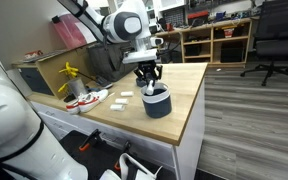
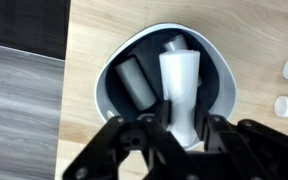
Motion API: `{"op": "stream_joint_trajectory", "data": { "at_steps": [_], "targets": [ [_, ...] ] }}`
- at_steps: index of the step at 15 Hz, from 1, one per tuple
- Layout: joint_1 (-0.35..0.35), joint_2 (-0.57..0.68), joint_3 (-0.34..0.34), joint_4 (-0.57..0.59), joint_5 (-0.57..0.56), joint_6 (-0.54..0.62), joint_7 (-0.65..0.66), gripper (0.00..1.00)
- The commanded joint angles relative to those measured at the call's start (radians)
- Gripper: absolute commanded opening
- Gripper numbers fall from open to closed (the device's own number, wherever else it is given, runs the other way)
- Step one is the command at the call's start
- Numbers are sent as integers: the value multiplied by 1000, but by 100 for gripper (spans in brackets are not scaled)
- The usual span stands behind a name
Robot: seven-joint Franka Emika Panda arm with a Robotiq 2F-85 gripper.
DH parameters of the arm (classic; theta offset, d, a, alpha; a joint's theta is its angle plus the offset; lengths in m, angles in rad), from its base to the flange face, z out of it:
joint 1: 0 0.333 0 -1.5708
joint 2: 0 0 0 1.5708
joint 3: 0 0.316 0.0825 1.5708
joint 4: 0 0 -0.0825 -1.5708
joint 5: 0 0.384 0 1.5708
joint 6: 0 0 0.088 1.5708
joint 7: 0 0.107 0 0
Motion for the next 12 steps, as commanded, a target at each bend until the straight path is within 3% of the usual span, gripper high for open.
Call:
{"op": "stream_joint_trajectory", "data": {
  "at_steps": [1, 7, 12],
  "targets": [
    [40, -82, -31, 4, 36, -69, 0, 7],
    [96, -81, -40, 37, 172, -45, 36, 7],
    [141, -23, -26, 65, 313, -47, 138, 7]
  ]
}}
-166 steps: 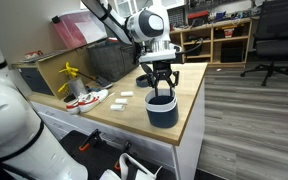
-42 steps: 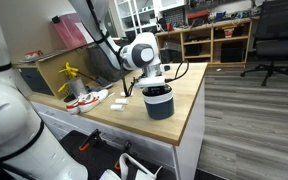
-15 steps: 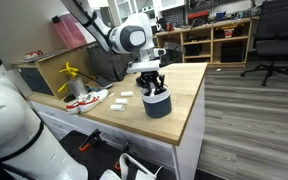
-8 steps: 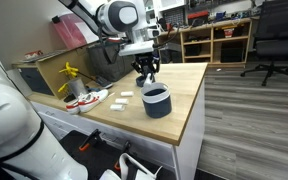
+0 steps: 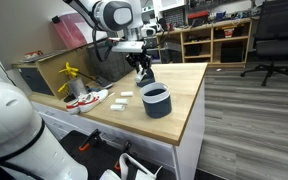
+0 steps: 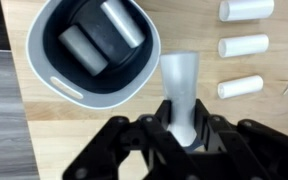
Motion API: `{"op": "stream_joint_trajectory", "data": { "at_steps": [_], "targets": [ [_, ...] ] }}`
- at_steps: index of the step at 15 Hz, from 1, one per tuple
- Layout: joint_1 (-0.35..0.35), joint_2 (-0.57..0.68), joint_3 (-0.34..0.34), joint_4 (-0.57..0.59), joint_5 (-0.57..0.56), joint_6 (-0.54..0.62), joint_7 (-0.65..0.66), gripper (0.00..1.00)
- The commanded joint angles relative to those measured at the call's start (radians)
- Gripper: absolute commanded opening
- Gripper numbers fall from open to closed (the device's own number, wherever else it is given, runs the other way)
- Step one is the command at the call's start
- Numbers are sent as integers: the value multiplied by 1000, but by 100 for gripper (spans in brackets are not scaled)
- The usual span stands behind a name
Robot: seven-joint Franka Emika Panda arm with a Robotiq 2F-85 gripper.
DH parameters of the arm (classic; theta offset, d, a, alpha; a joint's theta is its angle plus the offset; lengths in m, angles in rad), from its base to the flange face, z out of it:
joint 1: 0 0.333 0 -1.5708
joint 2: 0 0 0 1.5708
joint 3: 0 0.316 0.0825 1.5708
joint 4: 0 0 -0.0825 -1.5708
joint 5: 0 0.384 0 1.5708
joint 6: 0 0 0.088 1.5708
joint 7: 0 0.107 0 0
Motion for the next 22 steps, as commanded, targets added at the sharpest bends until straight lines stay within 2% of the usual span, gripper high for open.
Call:
{"op": "stream_joint_trajectory", "data": {
  "at_steps": [1, 7, 16, 22],
  "targets": [
    [30, 65, 6, 33, 104, 0, 92, 7],
    [52, 195, 55, 32, 342, 75, 189, 7],
    [63, 321, 147, 22, 503, 163, 360, 7],
    [67, 345, 184, 21, 726, 224, 392, 7]
  ]
}}
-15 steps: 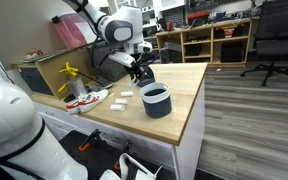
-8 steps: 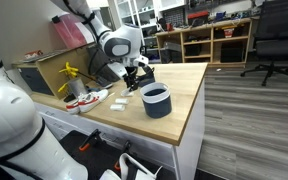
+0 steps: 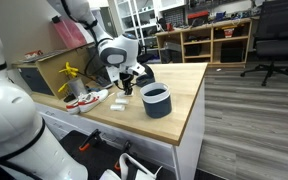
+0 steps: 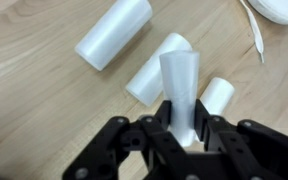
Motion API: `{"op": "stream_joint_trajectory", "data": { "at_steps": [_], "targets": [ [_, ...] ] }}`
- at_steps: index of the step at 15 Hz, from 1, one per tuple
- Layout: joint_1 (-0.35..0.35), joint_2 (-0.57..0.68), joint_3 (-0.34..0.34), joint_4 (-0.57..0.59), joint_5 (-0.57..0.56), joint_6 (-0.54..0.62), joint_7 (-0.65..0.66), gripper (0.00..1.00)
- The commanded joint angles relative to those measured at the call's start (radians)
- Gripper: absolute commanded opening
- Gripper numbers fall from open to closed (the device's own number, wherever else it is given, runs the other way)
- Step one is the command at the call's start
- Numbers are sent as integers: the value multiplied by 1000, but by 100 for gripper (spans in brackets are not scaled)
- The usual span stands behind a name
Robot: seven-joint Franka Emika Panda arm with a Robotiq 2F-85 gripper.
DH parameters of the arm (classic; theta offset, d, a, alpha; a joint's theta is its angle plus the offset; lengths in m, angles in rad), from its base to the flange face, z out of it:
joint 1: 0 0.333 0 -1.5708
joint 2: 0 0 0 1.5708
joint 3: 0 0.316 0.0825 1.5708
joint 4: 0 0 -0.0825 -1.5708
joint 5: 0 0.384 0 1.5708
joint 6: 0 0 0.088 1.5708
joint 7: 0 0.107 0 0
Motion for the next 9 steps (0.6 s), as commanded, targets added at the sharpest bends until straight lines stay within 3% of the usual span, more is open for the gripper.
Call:
{"op": "stream_joint_trajectory", "data": {
  "at_steps": [1, 9],
  "targets": [
    [12, 10, 12, 8, 131, 45, 36, 7],
    [48, 8, 4, -21, 326, 83, 83, 7]
  ]
}}
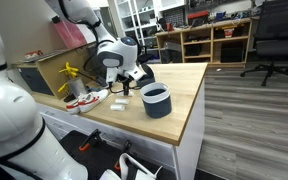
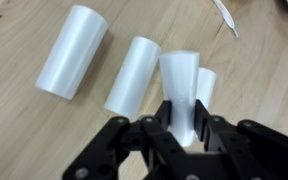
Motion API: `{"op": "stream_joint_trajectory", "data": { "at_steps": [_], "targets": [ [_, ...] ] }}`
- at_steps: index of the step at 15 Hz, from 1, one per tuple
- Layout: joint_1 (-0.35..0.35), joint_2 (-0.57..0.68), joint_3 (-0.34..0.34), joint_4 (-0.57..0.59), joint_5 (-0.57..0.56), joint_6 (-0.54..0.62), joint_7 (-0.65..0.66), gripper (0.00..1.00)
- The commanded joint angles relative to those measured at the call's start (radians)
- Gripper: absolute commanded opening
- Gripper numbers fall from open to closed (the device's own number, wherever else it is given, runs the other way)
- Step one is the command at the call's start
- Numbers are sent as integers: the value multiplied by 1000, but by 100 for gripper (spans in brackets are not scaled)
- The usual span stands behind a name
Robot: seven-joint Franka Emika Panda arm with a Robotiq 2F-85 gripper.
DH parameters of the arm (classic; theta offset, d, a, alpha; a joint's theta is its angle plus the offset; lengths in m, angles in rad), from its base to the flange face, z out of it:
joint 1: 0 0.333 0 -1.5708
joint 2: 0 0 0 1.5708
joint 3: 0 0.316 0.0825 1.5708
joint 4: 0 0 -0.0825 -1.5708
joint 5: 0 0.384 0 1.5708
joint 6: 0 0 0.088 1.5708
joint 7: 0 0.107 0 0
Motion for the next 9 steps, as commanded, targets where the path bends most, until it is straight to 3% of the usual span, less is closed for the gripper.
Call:
{"op": "stream_joint_trajectory", "data": {
  "at_steps": [1, 3, 4, 5, 9],
  "targets": [
    [14, -14, 13, -23, 73, 40, 45, 7],
    [36, -17, -4, -32, 87, 40, 70, 7],
    [41, -18, -6, -37, 86, 41, 86, 52],
    [44, -21, -6, -41, 92, 47, 96, 53],
    [25, -56, 24, -59, 166, 101, 57, 82]
  ]
}}
